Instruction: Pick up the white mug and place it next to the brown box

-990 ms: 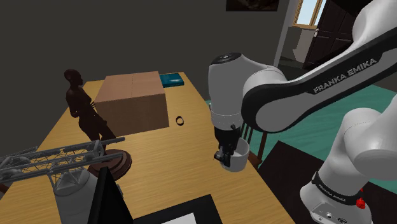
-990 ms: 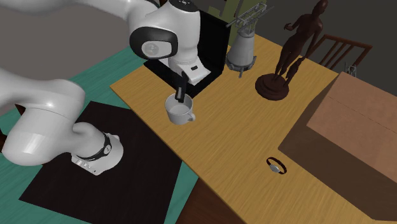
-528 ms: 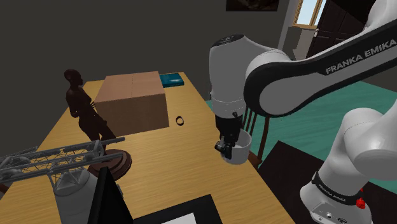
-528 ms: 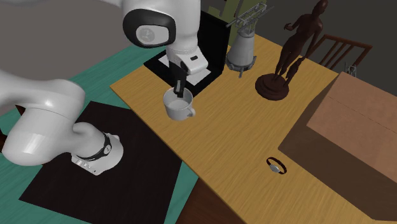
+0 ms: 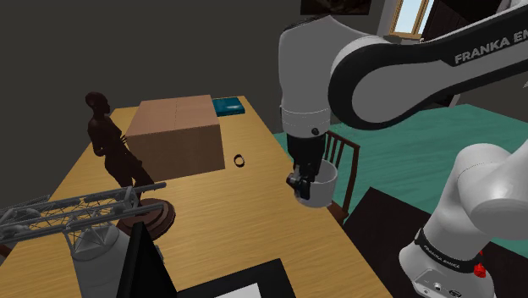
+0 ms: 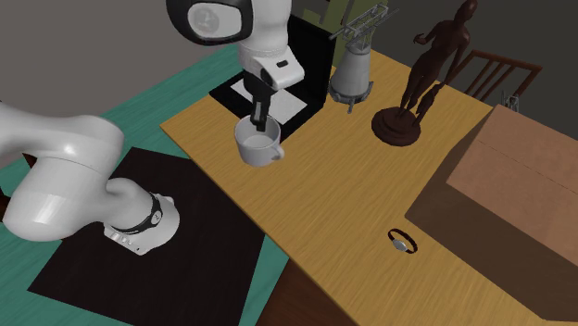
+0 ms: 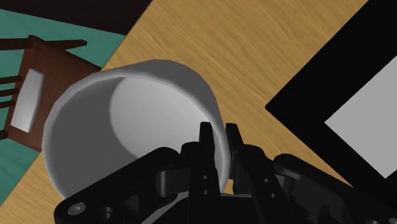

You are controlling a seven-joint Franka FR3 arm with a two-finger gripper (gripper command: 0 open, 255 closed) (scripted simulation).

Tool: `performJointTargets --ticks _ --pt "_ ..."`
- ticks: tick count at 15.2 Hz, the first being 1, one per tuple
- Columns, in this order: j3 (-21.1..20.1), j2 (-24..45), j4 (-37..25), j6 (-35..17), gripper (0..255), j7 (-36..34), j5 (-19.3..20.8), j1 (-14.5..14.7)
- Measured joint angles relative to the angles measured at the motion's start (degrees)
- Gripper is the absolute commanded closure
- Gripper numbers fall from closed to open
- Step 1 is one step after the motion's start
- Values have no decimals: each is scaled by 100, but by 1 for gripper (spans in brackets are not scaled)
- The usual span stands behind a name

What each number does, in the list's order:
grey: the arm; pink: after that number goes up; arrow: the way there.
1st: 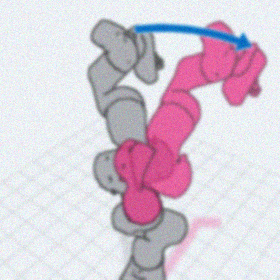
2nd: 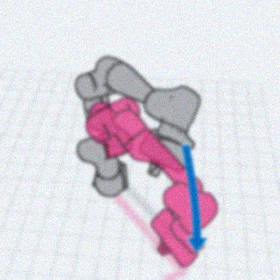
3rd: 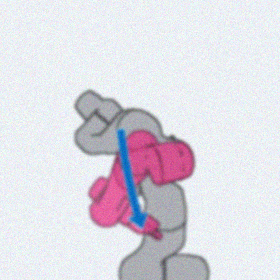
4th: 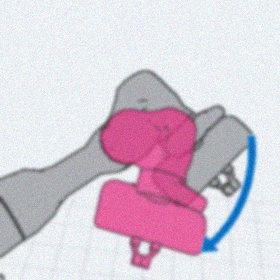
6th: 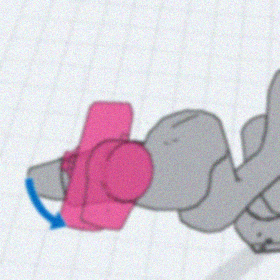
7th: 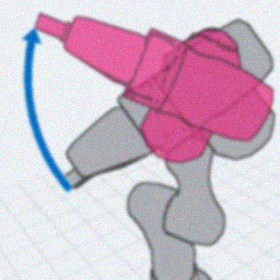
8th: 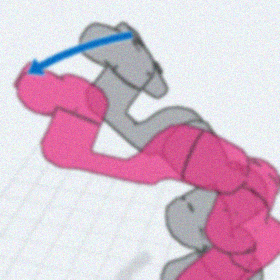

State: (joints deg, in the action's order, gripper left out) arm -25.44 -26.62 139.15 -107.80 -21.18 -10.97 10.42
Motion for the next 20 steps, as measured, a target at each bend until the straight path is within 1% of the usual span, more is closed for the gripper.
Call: performJointTargets --ticks 8,20 --pt "118 -157 -515 669 255 16 41 -12" --pt "250 -158 -1422 1582 255 10 137 -65"
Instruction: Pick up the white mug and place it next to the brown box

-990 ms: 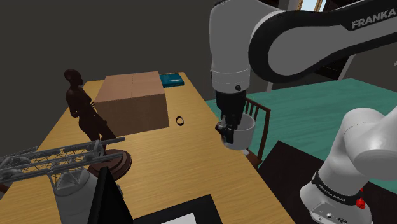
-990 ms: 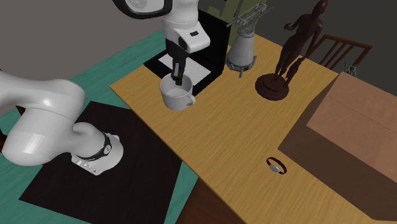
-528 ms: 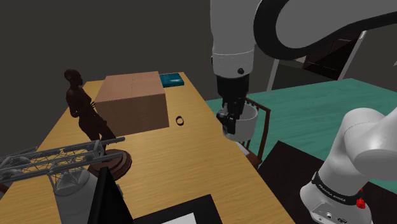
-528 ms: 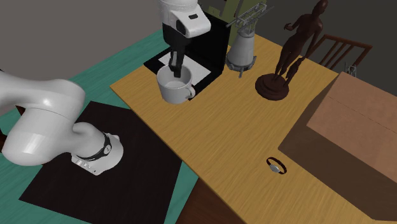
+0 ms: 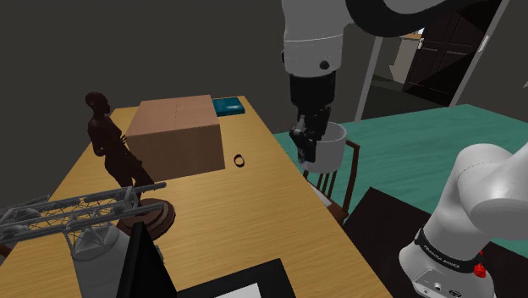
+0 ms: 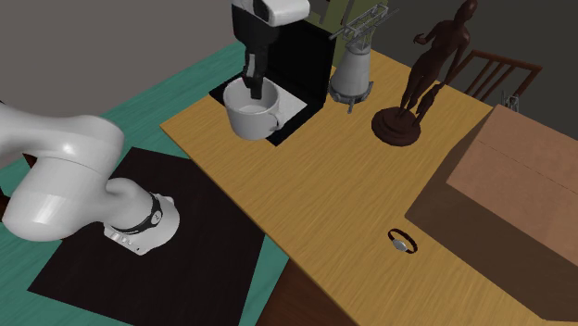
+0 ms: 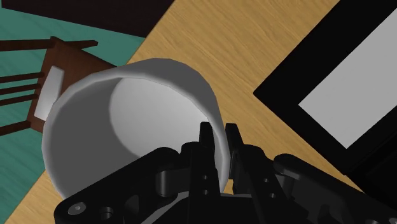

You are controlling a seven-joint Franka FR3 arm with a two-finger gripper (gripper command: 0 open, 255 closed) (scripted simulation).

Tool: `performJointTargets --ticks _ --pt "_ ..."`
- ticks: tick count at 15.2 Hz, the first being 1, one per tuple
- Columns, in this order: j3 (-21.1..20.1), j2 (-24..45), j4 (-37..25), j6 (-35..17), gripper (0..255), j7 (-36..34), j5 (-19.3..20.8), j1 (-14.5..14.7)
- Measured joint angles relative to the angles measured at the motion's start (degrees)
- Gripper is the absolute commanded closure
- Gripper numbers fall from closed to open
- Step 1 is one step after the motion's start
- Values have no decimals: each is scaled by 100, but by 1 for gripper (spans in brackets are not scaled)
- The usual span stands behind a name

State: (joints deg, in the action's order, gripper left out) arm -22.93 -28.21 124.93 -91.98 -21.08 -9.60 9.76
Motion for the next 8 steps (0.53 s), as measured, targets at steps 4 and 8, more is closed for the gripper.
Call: performJointTargets --ticks 4,8 --pt "28 27 -301 275 255 -13 27 -15" --pt "129 530 -744 249 255 162 260 -194"
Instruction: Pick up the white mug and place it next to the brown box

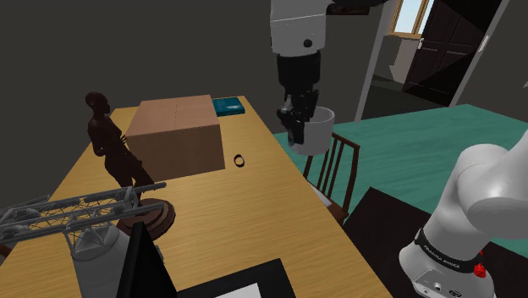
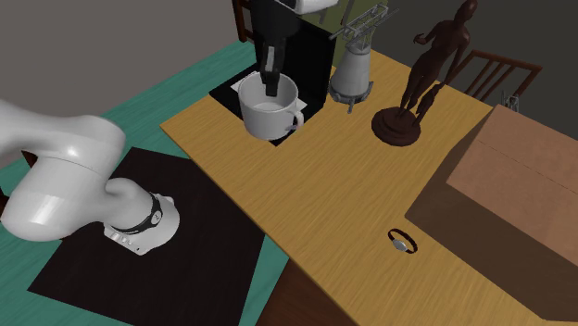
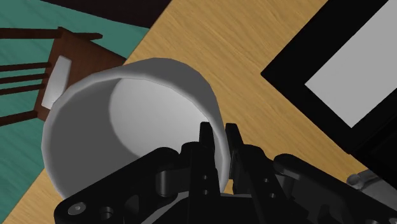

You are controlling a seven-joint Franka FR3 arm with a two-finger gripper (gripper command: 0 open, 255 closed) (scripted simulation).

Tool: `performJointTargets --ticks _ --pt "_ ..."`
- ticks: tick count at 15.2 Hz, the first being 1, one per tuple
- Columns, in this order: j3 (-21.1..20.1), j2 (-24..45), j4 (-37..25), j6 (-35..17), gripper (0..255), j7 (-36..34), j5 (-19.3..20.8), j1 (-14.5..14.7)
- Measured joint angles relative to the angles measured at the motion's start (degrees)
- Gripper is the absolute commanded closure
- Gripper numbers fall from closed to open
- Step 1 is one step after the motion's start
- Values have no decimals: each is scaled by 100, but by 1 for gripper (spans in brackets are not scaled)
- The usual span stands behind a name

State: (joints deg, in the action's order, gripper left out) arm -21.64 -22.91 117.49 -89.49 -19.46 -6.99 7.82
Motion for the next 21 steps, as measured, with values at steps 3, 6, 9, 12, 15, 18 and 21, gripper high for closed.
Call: performJointTargets --ticks 3,6,9,12,15,18,21 --pt "72 499 -408 -59 255 137 208 -146" --pt "138 1014 -872 -83 255 265 417 -274" --pt "205 1614 -1491 -32 255 388 644 -391" --pt "266 2221 -2158 61 255 499 862 -474" --pt "331 2861 -2895 188 255 616 1077 -528" --pt "397 3535 -3760 402 255 742 1286 -544" --pt "456 4356 -4904 751 255 833 1517 -473"
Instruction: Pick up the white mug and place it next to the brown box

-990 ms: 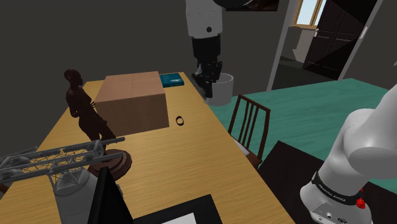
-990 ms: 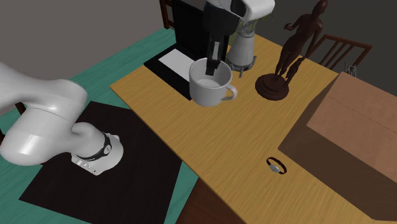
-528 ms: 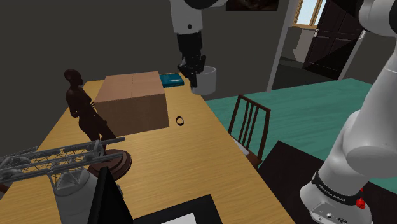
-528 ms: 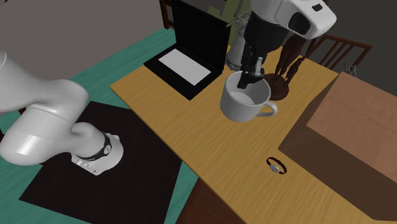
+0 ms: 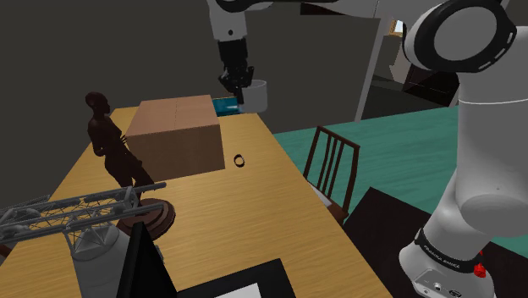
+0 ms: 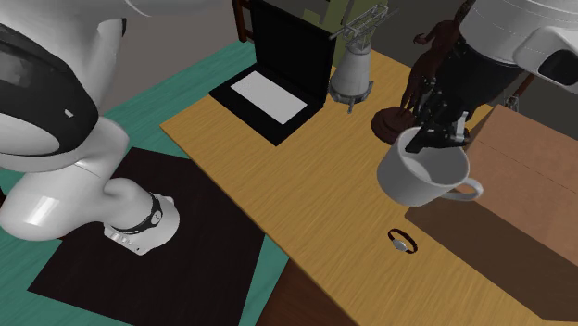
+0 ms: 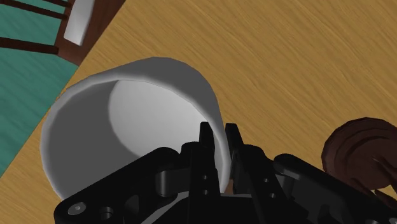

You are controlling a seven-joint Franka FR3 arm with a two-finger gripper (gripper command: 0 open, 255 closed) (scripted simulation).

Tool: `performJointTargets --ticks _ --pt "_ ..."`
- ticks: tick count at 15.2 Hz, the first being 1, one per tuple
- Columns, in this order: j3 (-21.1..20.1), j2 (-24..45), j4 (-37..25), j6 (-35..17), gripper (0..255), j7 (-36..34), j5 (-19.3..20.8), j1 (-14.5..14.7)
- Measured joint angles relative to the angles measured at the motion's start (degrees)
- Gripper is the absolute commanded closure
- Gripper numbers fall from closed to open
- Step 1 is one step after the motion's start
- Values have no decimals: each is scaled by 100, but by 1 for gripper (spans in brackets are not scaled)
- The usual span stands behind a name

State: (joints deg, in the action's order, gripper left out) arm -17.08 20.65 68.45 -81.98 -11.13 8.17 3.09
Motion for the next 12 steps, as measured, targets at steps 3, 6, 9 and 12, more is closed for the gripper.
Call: performJointTargets --ticks 3,6,9,12 --pt "17 42 158 -201 255 23 9 -32" --pt "24 -52 539 -491 255 33 -17 -85" --pt "24 -51 777 -729 255 10 -17 -92" --pt "23 -110 1085 -977 255 -8 -31 -114"
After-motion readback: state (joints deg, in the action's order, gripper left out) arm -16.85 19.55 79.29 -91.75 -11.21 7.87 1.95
